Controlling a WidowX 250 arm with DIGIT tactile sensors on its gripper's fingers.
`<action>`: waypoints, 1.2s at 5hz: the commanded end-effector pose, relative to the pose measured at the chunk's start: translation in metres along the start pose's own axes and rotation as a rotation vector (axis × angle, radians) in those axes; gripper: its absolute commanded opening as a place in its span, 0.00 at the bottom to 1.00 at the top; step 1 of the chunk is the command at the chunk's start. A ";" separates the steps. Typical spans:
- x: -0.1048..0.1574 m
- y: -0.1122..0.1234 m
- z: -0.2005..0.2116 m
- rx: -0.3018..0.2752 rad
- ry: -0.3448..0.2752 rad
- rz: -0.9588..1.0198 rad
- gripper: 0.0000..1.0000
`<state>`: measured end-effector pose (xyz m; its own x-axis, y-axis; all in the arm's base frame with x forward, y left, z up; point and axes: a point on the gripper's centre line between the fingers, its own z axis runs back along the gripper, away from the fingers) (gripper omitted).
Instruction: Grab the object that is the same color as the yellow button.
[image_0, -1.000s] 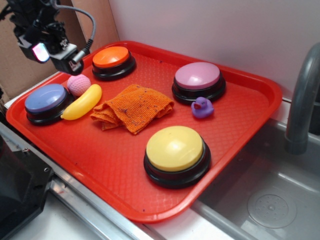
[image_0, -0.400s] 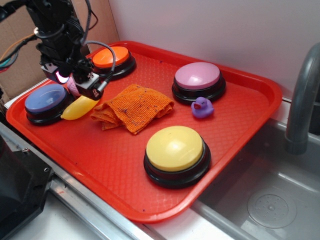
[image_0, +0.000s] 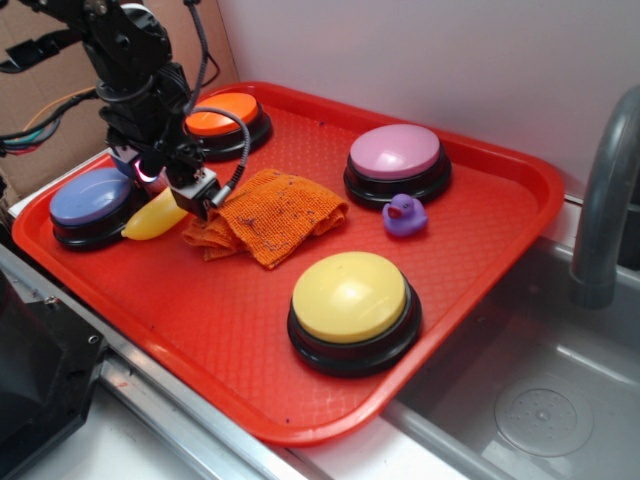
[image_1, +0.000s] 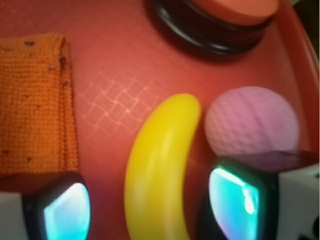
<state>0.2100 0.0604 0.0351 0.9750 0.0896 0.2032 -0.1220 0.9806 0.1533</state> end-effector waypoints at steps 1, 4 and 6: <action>0.005 0.001 -0.019 0.023 0.006 -0.059 1.00; 0.004 -0.006 -0.027 0.011 0.014 -0.073 0.00; 0.005 -0.003 -0.012 0.005 -0.007 -0.046 0.00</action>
<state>0.2127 0.0561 0.0192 0.9816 0.0769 0.1750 -0.1041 0.9829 0.1518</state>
